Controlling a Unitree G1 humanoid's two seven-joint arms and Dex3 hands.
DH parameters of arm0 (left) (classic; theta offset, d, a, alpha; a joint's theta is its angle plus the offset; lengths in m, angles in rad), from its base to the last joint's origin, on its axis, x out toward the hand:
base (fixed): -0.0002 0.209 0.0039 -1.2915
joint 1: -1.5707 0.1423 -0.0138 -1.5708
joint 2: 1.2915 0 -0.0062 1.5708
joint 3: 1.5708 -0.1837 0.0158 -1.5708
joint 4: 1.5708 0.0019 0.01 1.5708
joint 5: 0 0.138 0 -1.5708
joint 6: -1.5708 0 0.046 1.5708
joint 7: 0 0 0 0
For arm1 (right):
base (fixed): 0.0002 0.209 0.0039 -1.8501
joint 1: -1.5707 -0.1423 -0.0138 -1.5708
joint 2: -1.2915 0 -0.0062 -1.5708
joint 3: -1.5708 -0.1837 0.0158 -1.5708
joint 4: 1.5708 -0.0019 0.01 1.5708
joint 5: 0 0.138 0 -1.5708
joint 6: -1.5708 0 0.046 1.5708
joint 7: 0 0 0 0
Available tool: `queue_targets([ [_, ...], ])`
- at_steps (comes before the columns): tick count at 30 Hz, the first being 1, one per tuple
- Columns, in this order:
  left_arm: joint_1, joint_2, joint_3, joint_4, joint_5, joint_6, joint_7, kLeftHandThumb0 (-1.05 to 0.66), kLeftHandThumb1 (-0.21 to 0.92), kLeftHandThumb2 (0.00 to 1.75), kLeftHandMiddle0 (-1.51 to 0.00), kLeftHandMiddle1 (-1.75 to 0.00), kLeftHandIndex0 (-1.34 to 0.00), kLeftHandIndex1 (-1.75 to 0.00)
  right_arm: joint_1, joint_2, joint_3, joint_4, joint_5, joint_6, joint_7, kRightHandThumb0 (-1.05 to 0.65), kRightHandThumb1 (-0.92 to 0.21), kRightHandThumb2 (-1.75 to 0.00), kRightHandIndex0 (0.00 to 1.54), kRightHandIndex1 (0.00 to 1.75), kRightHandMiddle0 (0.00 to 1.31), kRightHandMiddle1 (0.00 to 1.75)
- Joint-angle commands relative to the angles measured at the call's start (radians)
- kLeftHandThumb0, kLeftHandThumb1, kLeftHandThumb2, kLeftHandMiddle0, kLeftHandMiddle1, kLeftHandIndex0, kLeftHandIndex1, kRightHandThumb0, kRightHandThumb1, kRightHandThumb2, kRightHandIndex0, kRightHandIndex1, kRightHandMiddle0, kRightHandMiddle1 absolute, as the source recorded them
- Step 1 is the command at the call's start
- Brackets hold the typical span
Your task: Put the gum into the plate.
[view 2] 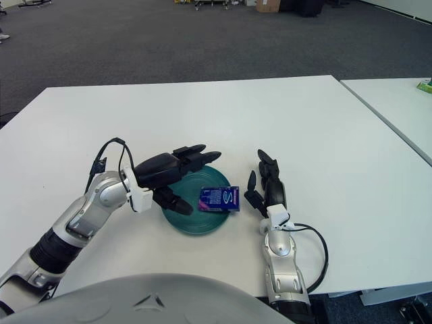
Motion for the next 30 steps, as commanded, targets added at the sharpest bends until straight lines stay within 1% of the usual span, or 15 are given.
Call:
queue_targets([
  [1,0.028,-0.001,0.07,-0.017,-0.046,0.008,0.041,-1.05,0.92,0.24,0.0,0.0,0.0,0.0,0.061,0.023,0.014,0.09,-0.004,0.151,0.005,-0.75,-0.92,-0.97,0.16,0.0,0.0,0.47],
  [4,0.062,-0.007,0.121,-0.018,-0.093,0.004,0.07,-1.05,0.92,0.18,0.0,0.0,0.0,0.0,0.062,0.025,0.018,0.087,-0.011,0.157,-0.002,-0.74,-0.92,-0.98,0.16,0.0,0.0,0.5],
  [6,0.077,-0.019,0.14,-0.019,-0.116,0.012,0.081,-1.05,0.92,0.15,0.0,0.0,0.0,0.0,0.063,0.025,0.019,0.084,-0.015,0.16,-0.007,-0.74,-0.92,-0.98,0.17,0.0,0.0,0.51],
  [10,0.126,-0.114,0.163,0.028,-0.14,0.074,0.178,-1.05,0.92,0.2,0.0,0.0,0.0,0.0,0.068,0.024,0.026,0.075,-0.031,0.161,-0.017,-0.73,-0.92,-0.99,0.18,0.01,0.0,0.53],
  [12,0.133,-0.174,0.167,0.116,-0.148,0.053,0.254,-1.05,0.92,0.28,0.0,0.0,0.0,0.0,0.072,0.025,0.029,0.068,-0.037,0.162,-0.02,-0.72,-0.92,-0.99,0.19,0.01,0.0,0.54],
  [13,0.136,-0.205,0.176,0.17,-0.153,0.025,0.303,-1.05,0.92,0.3,0.0,0.0,0.0,0.0,0.075,0.026,0.03,0.065,-0.039,0.163,-0.02,-0.72,-0.92,-0.99,0.19,0.01,0.0,0.54],
  [14,0.138,-0.225,0.182,0.206,-0.156,0.004,0.338,-1.05,0.92,0.38,0.0,0.0,0.0,0.0,0.077,0.027,0.031,0.062,-0.041,0.164,-0.021,-0.72,-0.92,-0.99,0.19,0.01,0.0,0.54],
  [15,0.139,-0.234,0.186,0.226,-0.158,-0.01,0.357,-1.05,0.92,0.43,0.0,0.0,0.0,0.0,0.077,0.027,0.032,0.06,-0.042,0.166,-0.021,-0.72,-0.92,-0.99,0.2,0.01,0.0,0.55],
  [16,0.153,-0.255,0.2,0.246,-0.168,-0.033,0.396,-1.05,0.92,0.44,0.0,0.0,0.0,0.0,0.078,0.027,0.032,0.057,-0.042,0.168,-0.02,-0.72,-0.92,-0.99,0.2,0.01,0.0,0.55],
  [17,0.176,-0.278,0.217,0.261,-0.189,-0.055,0.427,-1.05,0.92,0.51,0.0,0.0,0.0,0.0,0.081,0.028,0.033,0.053,-0.04,0.17,-0.018,-0.72,-0.92,-0.99,0.2,0.01,0.0,0.55],
  [19,0.203,-0.308,0.241,0.289,-0.222,-0.089,0.466,-1.05,0.92,0.58,0.0,0.0,0.0,0.0,0.084,0.029,0.034,0.048,-0.037,0.173,-0.016,-0.72,-0.92,-0.99,0.19,0.01,0.0,0.55],
  [22,0.238,-0.331,0.261,0.312,-0.276,-0.118,0.472,-1.05,0.92,0.66,0.0,0.0,0.0,0.0,0.086,0.029,0.034,0.044,-0.032,0.175,-0.014,-0.71,-0.92,-0.99,0.19,0.01,0.0,0.55],
  [25,0.334,-0.354,0.285,0.329,-0.355,-0.151,0.465,-1.05,0.92,0.72,0.0,0.0,0.0,0.0,0.088,0.03,0.031,0.042,-0.031,0.175,-0.015,-0.71,-0.92,-1.0,0.19,0.01,0.0,0.56],
  [27,0.377,-0.371,0.296,0.352,-0.379,-0.165,0.474,-1.05,0.92,0.76,0.0,0.0,0.0,0.0,0.087,0.03,0.031,0.043,-0.033,0.172,-0.017,-0.71,-0.92,-1.0,0.2,0.01,0.0,0.57],
  [30,0.408,-0.388,0.306,0.36,-0.393,-0.159,0.485,-1.05,0.92,0.84,0.0,0.0,0.0,0.0,0.086,0.028,0.029,0.043,-0.033,0.17,-0.017,-0.7,-0.92,-1.0,0.2,0.01,0.0,0.59],
])
